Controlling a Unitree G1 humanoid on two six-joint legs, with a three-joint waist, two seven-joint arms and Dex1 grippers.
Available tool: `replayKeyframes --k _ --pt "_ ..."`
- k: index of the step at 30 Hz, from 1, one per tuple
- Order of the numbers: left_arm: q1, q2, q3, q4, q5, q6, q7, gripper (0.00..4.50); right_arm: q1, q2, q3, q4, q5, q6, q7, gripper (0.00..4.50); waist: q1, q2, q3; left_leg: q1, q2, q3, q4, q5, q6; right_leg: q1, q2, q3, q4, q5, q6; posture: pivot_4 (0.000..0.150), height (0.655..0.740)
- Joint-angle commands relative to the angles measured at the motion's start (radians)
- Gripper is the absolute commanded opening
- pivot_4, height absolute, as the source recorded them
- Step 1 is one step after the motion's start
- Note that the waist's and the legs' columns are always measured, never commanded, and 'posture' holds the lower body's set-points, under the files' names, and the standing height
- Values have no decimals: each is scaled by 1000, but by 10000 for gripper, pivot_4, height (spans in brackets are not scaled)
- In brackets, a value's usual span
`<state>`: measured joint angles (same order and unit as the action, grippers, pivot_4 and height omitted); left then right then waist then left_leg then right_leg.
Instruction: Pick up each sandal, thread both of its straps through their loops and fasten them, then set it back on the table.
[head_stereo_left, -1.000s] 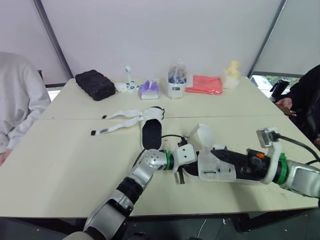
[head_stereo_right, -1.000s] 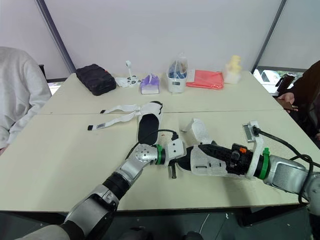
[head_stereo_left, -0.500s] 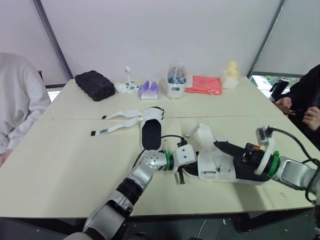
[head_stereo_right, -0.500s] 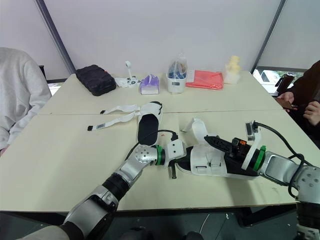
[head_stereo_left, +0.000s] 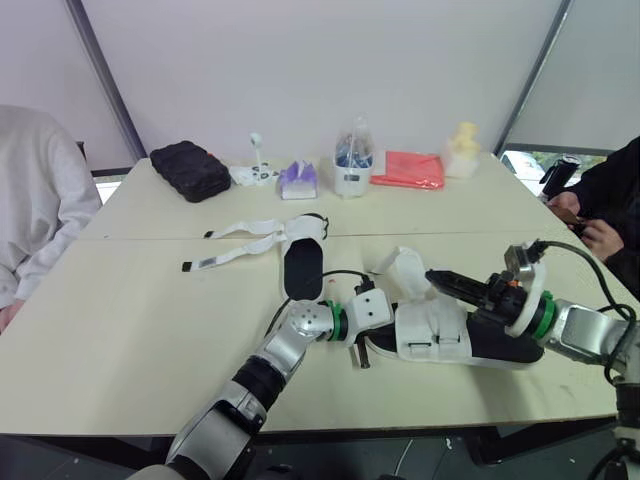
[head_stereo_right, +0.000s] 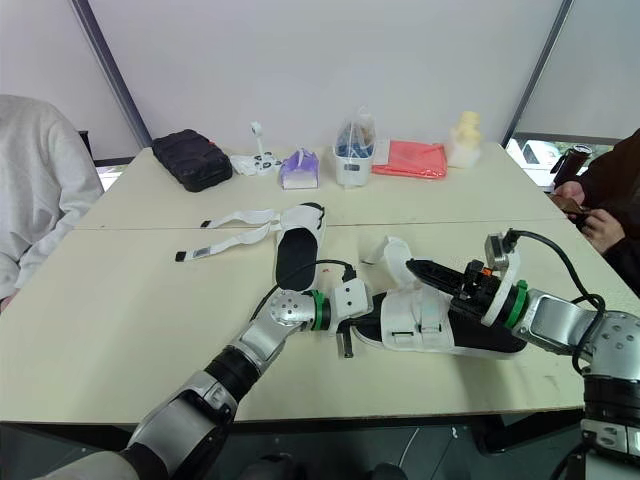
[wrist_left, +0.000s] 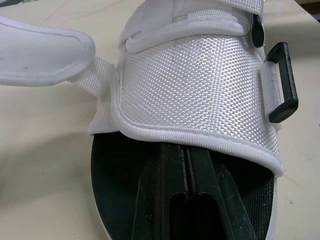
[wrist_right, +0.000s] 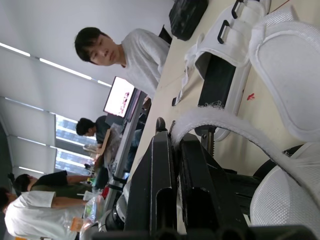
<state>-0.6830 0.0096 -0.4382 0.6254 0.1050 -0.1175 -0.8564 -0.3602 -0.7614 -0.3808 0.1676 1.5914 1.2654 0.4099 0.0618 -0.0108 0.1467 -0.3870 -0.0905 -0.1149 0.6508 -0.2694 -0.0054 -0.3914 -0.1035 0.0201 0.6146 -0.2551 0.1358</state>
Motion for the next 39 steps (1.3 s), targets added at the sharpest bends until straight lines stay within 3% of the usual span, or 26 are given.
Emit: replayKeyframes --k 1,9,12,15,19,24,30,37,39 --pt "39 22 -35 74 53 63 6 0 -43 1 -16 48 -62 -23 5 543 0 0 0 0 0 0 0 0 0 0 0 0 0 0 0 1500 7400" --pt "41 23 -35 71 55 66 12 0 -129 19 36 196 -267 -28 62 543 0 1 0 0 0 0 0 0 0 0 0 0 0 0 0 1500 7400" --pt "41 25 -35 70 56 66 15 0 -146 31 7 216 -291 -21 72 10046 1 1 0 0 0 0 0 0 0 0 0 0 0 0 0 1500 7400" --pt "45 27 -33 65 56 68 19 0 -147 19 -42 188 -287 -26 116 25160 0 1 -1 0 0 0 0 0 0 -1 0 0 0 0 0 1500 7400" --pt "50 29 -31 57 55 74 23 0 -159 -14 -75 111 -353 -123 197 25160 0 1 -1 0 0 0 0 0 0 -1 0 0 0 0 0 1500 7400" --pt "52 28 -35 53 55 74 20 0 -217 -178 184 79 -738 -398 425 25160 -8 2 0 0 -1 1 0 0 0 -1 0 -1 0 1 2 1500 7400" --pt "53 23 -32 55 51 80 25 0 -274 -211 342 236 -978 -553 615 25160 -13 2 0 0 -1 0 0 0 0 0 0 -2 -1 1 2 1500 7400" --pt "55 23 -27 52 50 86 33 0 -319 -156 367 329 -1048 -540 711 25160 -15 2 0 0 -2 -1 0 0 0 0 -1 -1 -1 1 2 1500 7400" --pt "56 24 -26 49 51 88 36 0 -317 -138 372 338 -1064 -533 716 19936 -15 2 0 0 -2 -1 0 0 0 0 -1 -1 -1 1 2 1500 7400"
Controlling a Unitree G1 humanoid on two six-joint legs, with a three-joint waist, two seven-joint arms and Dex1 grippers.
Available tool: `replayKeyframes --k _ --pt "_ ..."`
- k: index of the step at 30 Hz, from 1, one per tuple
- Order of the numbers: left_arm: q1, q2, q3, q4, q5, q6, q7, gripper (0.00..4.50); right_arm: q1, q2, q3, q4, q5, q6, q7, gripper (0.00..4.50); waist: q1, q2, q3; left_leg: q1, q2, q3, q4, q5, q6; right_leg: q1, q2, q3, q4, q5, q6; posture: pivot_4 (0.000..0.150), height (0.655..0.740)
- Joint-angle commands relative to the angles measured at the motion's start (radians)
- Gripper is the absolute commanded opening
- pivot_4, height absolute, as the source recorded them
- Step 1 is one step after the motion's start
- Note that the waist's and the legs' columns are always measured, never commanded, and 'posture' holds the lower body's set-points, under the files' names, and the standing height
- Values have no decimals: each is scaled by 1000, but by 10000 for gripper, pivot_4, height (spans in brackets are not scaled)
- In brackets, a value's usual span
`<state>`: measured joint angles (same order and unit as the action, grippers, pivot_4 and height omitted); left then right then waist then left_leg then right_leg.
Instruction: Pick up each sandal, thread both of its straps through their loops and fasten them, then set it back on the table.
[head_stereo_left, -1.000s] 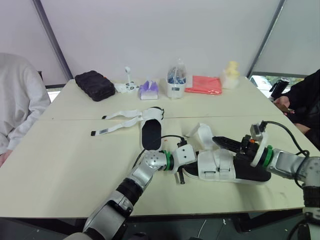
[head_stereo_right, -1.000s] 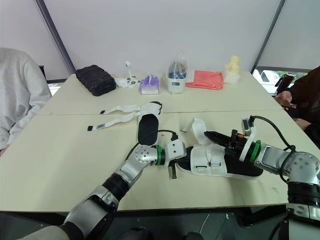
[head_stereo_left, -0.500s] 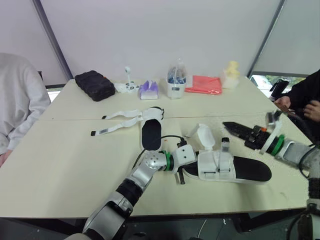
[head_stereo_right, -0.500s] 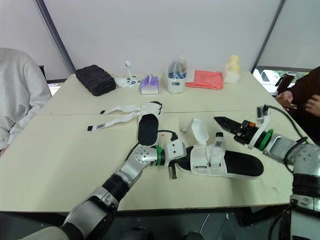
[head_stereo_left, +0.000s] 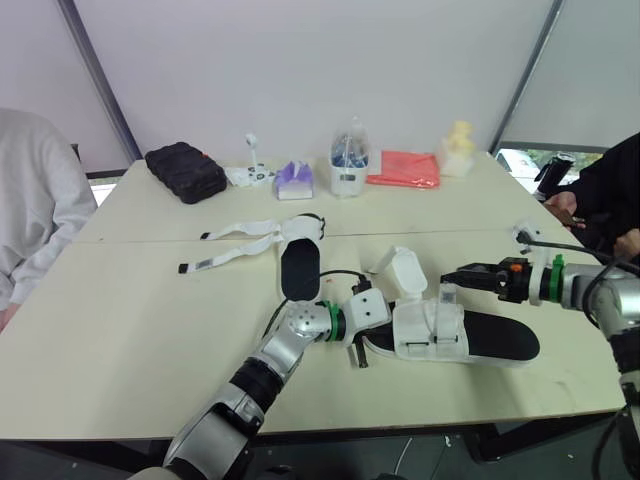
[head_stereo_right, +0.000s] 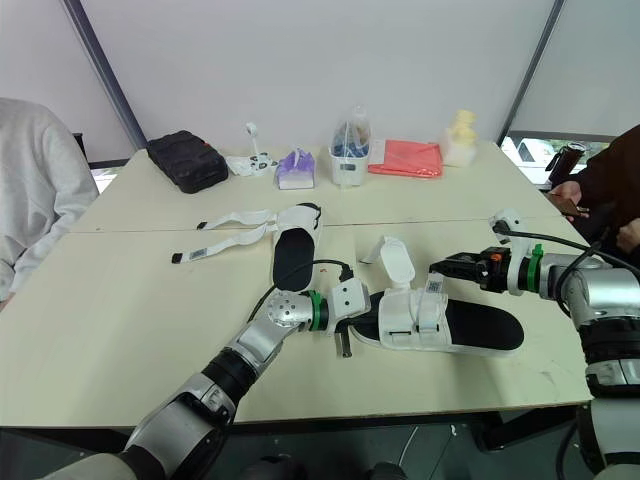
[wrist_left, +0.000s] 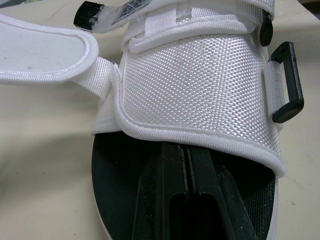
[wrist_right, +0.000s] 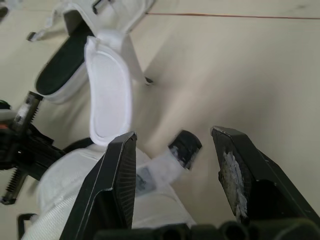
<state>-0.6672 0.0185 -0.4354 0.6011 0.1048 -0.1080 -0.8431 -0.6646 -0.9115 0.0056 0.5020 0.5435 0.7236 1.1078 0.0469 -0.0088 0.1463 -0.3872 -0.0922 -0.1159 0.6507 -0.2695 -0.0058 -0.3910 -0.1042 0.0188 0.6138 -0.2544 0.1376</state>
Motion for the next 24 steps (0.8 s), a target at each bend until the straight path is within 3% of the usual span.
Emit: replayKeyframes --k 1,4,12,15,20,24 --pt "41 16 -29 71 51 80 24 0 -9 17 -12 1 -23 12 24 16775 0 0 0 0 0 0 0 0 0 0 0 0 0 0 0 1500 7400" --pt "42 17 -28 66 51 84 24 0 -10 34 -22 -3 -35 34 23 1629 0 0 0 0 0 0 0 0 0 0 0 0 0 0 0 1500 7400" --pt "42 20 -27 63 52 86 29 0 -17 66 -100 10 -30 23 0 684 -1 0 0 0 0 0 0 0 0 0 0 0 0 0 0 1500 7400" --pt "43 20 -27 62 52 87 30 0 -45 70 -174 42 10 62 -9 9328 -1 0 0 0 0 0 0 0 0 0 -1 0 0 0 0 1500 7400" --pt "45 20 -26 62 50 87 30 0 -21 33 -180 62 -23 103 -13 30945 -2 0 0 0 -1 0 0 0 0 0 -1 0 0 0 0 1500 7400" --pt "46 19 -25 62 48 87 29 0 5 11 -159 62 -39 136 12 30945 -3 0 0 0 -1 0 0 0 0 0 -1 0 0 0 0 1500 7400"
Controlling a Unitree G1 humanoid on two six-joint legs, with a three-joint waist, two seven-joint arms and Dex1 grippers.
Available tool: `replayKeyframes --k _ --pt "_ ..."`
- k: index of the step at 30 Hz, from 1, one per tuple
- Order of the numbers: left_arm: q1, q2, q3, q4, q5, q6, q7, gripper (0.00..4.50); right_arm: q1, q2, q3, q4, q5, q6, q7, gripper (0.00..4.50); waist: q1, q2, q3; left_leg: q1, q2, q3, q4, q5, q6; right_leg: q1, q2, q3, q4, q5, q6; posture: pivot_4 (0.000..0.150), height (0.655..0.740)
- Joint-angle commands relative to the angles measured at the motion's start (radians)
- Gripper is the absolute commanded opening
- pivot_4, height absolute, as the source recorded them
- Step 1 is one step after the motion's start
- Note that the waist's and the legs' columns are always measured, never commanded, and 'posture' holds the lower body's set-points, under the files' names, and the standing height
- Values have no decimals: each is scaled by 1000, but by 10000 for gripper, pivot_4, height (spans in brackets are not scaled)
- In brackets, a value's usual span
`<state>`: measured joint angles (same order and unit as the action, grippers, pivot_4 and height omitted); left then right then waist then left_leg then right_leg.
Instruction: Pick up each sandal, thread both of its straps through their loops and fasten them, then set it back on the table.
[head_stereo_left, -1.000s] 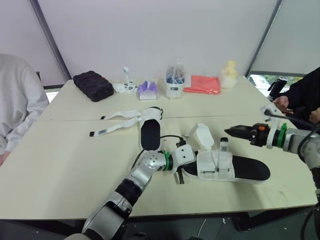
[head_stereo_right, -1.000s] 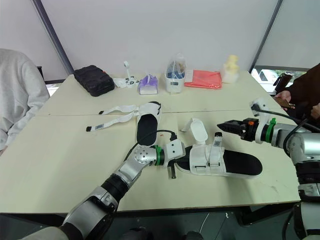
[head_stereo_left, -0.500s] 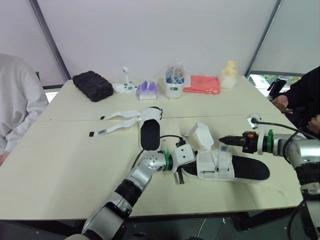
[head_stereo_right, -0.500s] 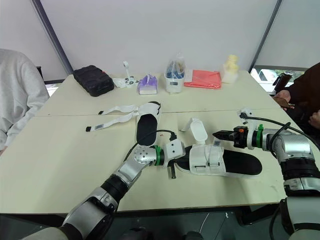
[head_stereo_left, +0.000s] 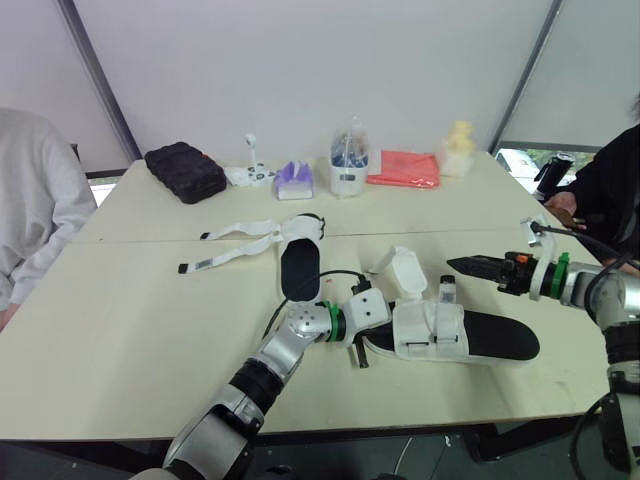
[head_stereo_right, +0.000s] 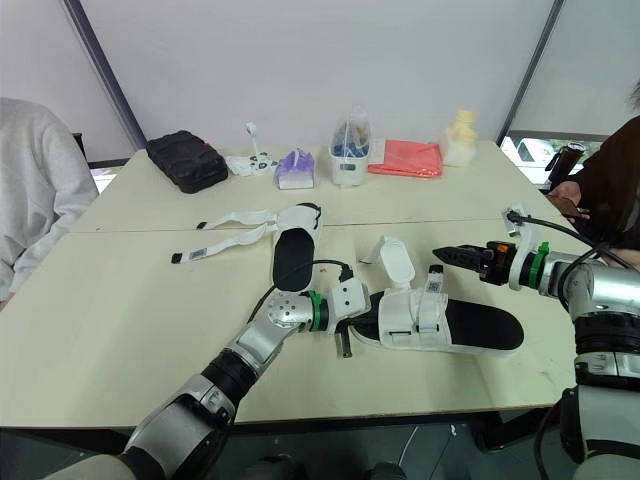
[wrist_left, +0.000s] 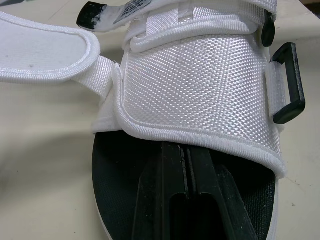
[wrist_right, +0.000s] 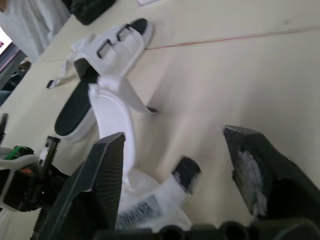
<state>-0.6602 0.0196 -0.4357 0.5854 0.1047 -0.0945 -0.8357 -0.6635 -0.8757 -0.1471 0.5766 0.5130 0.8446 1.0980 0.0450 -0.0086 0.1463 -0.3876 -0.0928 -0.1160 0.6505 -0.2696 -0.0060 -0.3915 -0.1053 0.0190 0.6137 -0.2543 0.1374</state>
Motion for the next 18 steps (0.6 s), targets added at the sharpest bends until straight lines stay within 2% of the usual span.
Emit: replayKeyframes --k 1,14,17,18 --pt "39 18 -24 79 47 74 22 0 6 -25 -6 -13 -6 27 24 30945 -2 0 0 0 0 0 0 0 0 0 0 0 0 0 0 1500 7400" --pt "33 14 -20 86 48 73 32 0 -76 68 36 102 -36 69 42 30945 -2 0 0 0 0 0 0 0 0 0 0 0 0 0 0 1500 7400" --pt "34 13 -19 84 48 76 37 0 -91 78 29 108 -35 61 48 22720 -2 0 0 0 -1 0 0 0 0 0 0 0 0 0 0 1500 7400" --pt "34 14 -18 84 47 76 38 0 -94 78 25 106 -30 63 51 18106 -3 0 0 0 -1 0 0 0 0 0 0 0 0 0 0 1500 7400"
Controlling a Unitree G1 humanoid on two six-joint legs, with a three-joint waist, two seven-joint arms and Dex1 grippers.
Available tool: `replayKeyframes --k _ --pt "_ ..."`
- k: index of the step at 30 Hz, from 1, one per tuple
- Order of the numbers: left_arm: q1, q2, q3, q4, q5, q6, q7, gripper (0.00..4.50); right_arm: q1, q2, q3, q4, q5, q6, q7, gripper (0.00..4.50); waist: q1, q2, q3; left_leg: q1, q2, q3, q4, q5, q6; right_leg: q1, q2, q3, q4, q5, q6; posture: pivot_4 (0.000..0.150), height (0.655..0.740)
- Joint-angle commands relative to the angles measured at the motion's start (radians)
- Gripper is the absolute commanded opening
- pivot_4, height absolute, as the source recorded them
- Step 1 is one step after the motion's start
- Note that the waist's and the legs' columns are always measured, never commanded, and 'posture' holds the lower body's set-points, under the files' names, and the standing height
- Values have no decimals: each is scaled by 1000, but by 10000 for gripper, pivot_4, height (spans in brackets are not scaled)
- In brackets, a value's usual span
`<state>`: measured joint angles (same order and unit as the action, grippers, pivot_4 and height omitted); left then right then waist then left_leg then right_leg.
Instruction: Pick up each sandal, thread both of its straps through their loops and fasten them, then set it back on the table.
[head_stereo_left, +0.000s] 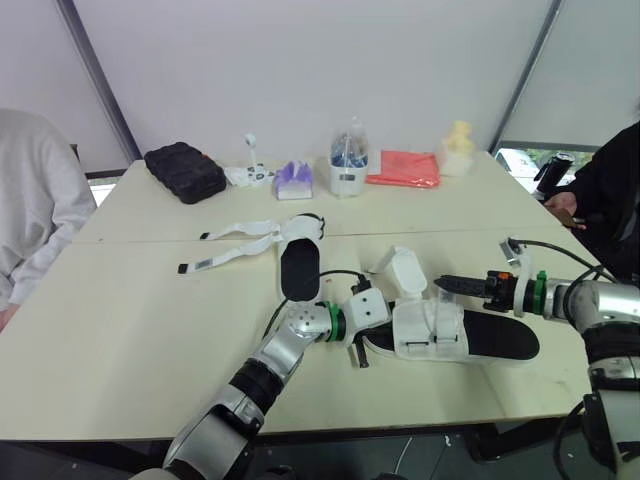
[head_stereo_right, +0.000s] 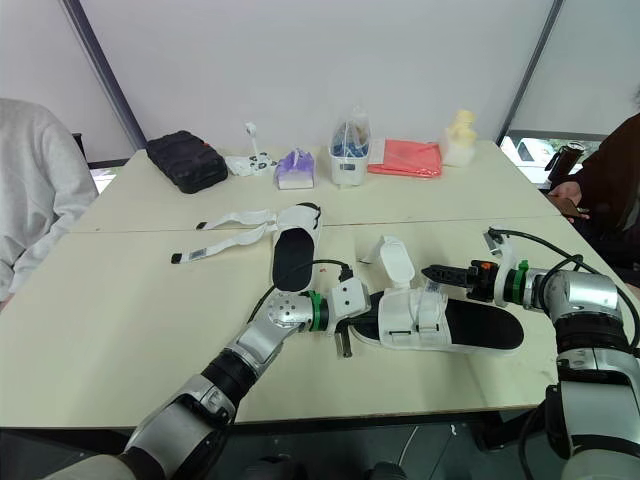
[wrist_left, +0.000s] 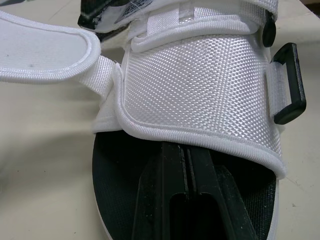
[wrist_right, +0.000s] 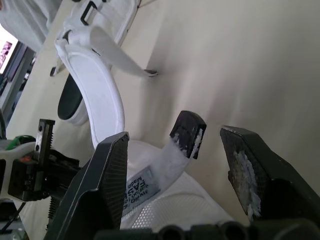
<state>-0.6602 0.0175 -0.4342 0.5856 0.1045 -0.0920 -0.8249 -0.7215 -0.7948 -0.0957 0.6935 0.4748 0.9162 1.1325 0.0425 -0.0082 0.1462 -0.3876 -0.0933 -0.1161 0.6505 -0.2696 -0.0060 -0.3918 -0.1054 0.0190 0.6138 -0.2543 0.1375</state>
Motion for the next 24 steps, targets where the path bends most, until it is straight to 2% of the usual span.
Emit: replayKeyframes --k 1,3,4,7,12,18,24 --pt "35 16 -20 83 47 74 28 0 -39 -4 -34 -14 14 -6 21 13376 -1 0 0 0 0 0 0 0 0 0 0 0 0 0 0 1500 7400" --pt "35 16 -18 83 45 75 30 0 -47 -8 -63 -24 43 15 32 3148 -1 0 0 0 0 0 0 0 0 0 0 0 0 0 0 1500 7400" --pt "36 16 -18 83 45 76 30 0 -52 -9 -77 -30 56 27 36 709 -1 0 0 0 0 0 0 0 0 0 0 0 0 0 0 1500 7400" --pt "37 15 -18 81 44 77 29 0 -63 -12 -109 -41 85 62 42 709 -1 0 0 0 0 0 0 0 0 0 0 0 0 0 0 1500 7400" --pt "36 12 -20 83 43 76 24 0 -41 13 -53 -61 39 15 47 709 -2 0 0 0 0 0 0 0 0 0 0 0 0 0 0 1500 7400" --pt "34 12 -21 83 46 75 23 0 -65 62 65 98 -142 -176 -33 709 -3 0 0 0 0 0 0 0 0 0 0 0 0 0 0 1500 7400" --pt "36 17 -20 79 46 80 29 0 -113 66 125 201 -226 -254 -17 709 -6 -1 -1 4 0 1 0 0 0 2 0 0 0 1 -1 1500 7400"
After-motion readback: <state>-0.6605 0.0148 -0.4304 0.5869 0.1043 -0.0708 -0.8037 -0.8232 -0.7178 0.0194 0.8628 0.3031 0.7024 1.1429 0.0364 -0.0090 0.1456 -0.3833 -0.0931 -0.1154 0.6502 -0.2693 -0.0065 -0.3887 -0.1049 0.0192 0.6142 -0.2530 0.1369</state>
